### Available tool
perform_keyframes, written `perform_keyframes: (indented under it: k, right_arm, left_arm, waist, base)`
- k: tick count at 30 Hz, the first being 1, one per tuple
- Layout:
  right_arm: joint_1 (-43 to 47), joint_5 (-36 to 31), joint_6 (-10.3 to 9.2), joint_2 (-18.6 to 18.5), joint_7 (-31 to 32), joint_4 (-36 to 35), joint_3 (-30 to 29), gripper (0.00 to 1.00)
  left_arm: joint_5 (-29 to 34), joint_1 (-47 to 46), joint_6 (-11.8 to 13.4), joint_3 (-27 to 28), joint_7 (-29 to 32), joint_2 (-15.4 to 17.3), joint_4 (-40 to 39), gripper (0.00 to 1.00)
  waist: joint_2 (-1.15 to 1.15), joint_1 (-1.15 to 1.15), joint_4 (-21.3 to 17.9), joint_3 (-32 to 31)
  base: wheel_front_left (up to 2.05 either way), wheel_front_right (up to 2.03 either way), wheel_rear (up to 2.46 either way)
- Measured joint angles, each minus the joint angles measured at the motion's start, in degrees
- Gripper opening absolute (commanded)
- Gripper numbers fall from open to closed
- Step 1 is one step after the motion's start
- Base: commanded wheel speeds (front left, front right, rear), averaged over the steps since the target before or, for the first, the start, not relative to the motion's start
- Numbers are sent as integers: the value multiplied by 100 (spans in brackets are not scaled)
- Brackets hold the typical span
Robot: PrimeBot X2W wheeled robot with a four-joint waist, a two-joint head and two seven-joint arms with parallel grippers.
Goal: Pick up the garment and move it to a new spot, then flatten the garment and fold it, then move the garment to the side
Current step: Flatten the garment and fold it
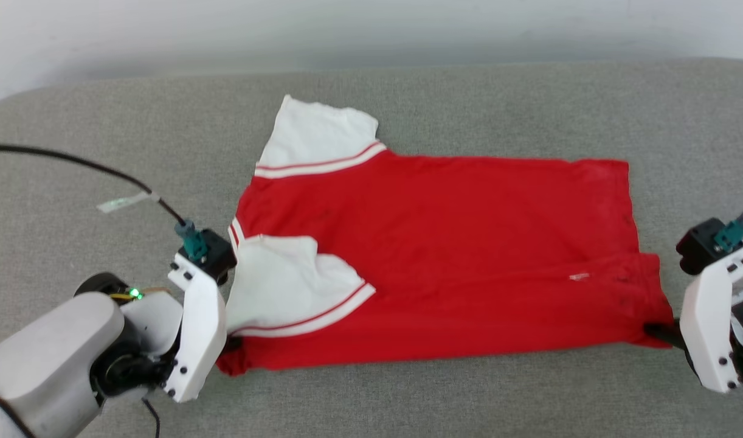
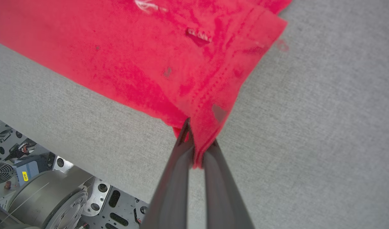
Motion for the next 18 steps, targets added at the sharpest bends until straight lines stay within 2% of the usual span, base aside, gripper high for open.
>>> perform_keyframes:
  k: [5,9,13,18]
  right_arm:
    - [530,158,1,-311,-92,-372,-88,0]
    - [971,214,1,-506,-68,-537,-177,0]
    - [1231,201,1,-471,-19,-564,-200,0]
    - [1272,15,1,-200,-45,-278,-249,0]
  left_arm:
    - [-97,358,8,-86,-62,300,-332,0]
    - [-186,706,120,-156,-185,400,-564,0]
    - [-240,938,238,-189,-357,367,-560,0]
    - [-234,1008,260,-226,-439,236,-339,0]
  waist:
    - [0,0,-31,-228]
    - [0,0,-61,-280]
    - [0,0,-85,-201]
    - [0,0,-108,-48]
  base:
    - [0,0,0]
    - [0,0,0]
    - [0,0,0]
    - [0,0,0]
